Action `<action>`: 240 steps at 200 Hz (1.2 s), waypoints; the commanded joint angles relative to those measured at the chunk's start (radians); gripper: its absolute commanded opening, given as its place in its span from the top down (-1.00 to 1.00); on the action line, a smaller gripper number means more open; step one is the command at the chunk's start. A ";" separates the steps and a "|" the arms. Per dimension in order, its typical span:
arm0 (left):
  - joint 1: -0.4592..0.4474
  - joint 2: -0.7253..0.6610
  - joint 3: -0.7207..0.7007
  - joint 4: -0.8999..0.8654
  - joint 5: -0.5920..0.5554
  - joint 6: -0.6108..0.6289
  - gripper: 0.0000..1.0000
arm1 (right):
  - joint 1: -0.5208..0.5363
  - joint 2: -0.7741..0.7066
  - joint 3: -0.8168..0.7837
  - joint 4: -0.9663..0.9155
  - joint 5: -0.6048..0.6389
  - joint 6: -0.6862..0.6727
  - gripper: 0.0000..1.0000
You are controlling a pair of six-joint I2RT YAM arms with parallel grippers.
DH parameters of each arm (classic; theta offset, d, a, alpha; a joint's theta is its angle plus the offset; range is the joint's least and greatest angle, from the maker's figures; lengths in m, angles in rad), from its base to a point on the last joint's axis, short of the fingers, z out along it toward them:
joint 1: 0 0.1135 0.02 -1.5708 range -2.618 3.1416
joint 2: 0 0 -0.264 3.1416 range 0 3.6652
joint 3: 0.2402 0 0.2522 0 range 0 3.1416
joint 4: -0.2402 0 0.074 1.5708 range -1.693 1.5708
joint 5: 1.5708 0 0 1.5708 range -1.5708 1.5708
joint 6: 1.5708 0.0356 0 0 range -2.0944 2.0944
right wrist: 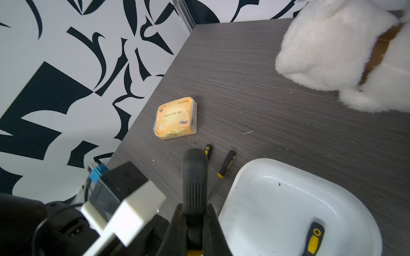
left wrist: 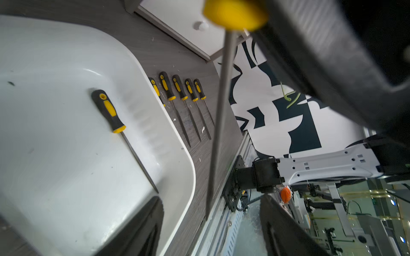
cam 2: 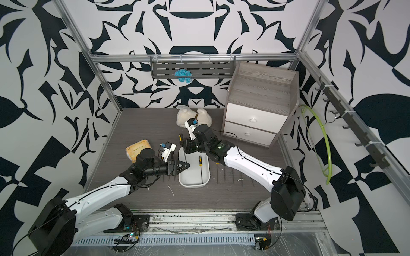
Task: Take the file tool out of the storage box
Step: Pick up the file tool from the storage box.
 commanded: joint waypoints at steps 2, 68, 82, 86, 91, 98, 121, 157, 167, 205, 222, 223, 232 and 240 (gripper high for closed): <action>-0.031 0.016 0.034 0.029 -0.015 0.017 -0.35 | 0.001 -0.005 -0.008 0.103 -0.030 0.032 0.98; -0.060 -0.012 0.037 -0.043 -0.118 0.040 0.11 | 0.001 -0.019 -0.032 0.109 -0.008 0.025 0.97; -0.059 -0.021 0.033 -0.049 -0.129 0.042 0.36 | 0.001 -0.022 -0.034 0.108 -0.003 0.024 0.97; -0.060 -0.026 0.034 -0.053 -0.132 0.042 0.38 | 0.001 -0.022 -0.035 0.107 -0.004 0.024 0.97; -0.060 -0.030 0.035 -0.063 -0.137 0.042 0.38 | 0.001 -0.021 -0.036 0.106 -0.003 0.024 0.97; -0.059 -0.037 0.036 -0.074 -0.143 0.044 0.34 | 0.001 -0.021 -0.038 0.107 -0.004 0.024 0.97; -0.059 -0.054 0.035 -0.085 -0.153 0.052 0.36 | 0.001 -0.013 -0.041 0.115 -0.008 0.029 0.96; -0.059 -0.042 0.038 -0.082 -0.139 0.051 0.71 | 0.001 -0.007 -0.045 0.122 -0.012 0.033 0.94; -0.059 -0.044 0.038 -0.083 -0.139 0.052 0.83 | 0.001 -0.007 -0.050 0.129 -0.014 0.036 0.93; -0.059 -0.068 0.038 -0.118 -0.165 0.066 1.00 | 0.001 -0.010 -0.066 0.147 -0.025 0.050 0.80; -0.059 -0.089 0.053 -0.195 -0.207 0.082 1.00 | 0.000 -0.015 -0.060 0.132 -0.031 0.047 0.52; -0.059 -0.092 0.054 -0.204 -0.211 0.083 1.00 | 0.000 -0.016 -0.061 0.131 -0.032 0.048 0.51; -0.060 -0.111 0.069 -0.278 -0.254 0.097 1.00 | 0.001 -0.026 -0.061 0.124 -0.035 0.043 0.39; -0.060 -0.131 0.093 -0.383 -0.319 0.110 1.00 | -0.001 -0.039 -0.062 0.111 -0.030 0.035 0.36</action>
